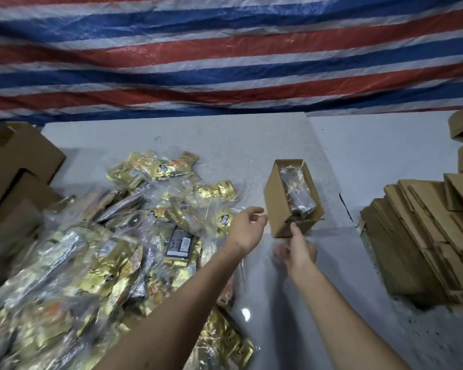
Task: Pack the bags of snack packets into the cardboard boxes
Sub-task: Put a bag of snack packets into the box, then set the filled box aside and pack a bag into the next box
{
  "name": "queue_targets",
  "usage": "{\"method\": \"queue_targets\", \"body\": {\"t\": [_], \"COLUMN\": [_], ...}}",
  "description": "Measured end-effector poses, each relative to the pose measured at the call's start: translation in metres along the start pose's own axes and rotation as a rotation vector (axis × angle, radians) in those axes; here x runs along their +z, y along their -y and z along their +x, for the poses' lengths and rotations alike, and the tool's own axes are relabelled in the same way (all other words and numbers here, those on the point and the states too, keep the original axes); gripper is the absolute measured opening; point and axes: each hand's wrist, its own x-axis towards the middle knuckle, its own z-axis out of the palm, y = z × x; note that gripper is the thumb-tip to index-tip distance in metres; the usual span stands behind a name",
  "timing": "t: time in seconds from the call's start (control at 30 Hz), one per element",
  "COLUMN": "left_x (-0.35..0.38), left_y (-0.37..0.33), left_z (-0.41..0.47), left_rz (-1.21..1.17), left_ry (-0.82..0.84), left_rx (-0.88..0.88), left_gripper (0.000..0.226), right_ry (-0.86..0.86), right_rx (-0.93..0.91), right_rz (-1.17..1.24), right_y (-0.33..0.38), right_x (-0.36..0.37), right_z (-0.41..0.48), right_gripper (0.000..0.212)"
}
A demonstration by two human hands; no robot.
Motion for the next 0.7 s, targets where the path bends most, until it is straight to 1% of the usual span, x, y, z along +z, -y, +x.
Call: {"method": "queue_targets", "body": {"t": [0.13,0.17,0.23,0.37,0.43,0.53,0.6,0.7], "left_x": [-0.057,-0.073,-0.106,-0.172,-0.208,-0.262,-0.296,-0.345], "left_y": [0.019,0.028,0.050,0.108,0.144,0.202,0.234,0.267], "left_z": [-0.078,-0.099,-0.144,-0.238,-0.286,-0.355,-0.392,-0.438], "left_rz": [-0.011,-0.011,-0.007,-0.031,-0.004,0.035,0.117,0.396], "left_ry": [-0.052,-0.077,-0.146,-0.332,-0.461,-0.626,-0.723,-0.886], "left_rx": [0.068,0.068,0.060,0.053,0.030,-0.024,-0.059,-0.101], "left_gripper": [0.025,0.024,0.022,0.015,0.017,0.019,0.020,0.029], "right_ry": [0.105,0.148,0.246,0.386,0.447,0.486,0.522,0.561], "right_rx": [-0.023,-0.047,-0.123,-0.276,-0.287,-0.269,-0.264,-0.239], "right_rz": [-0.063,-0.098,-0.204,-0.410,-0.455,-0.529,-0.569,-0.589], "right_y": [-0.025,-0.033,-0.049,-0.093,-0.124,-0.178,-0.211,-0.243], "right_x": [-0.007,-0.009,-0.011,-0.015,-0.016,-0.016,-0.016,-0.017], "right_z": [-0.062,-0.081,-0.123,-0.202,-0.235,-0.277,-0.299,-0.326], "right_gripper": [0.016,0.013,0.014,0.021,0.023,0.023,0.022,0.020]}}
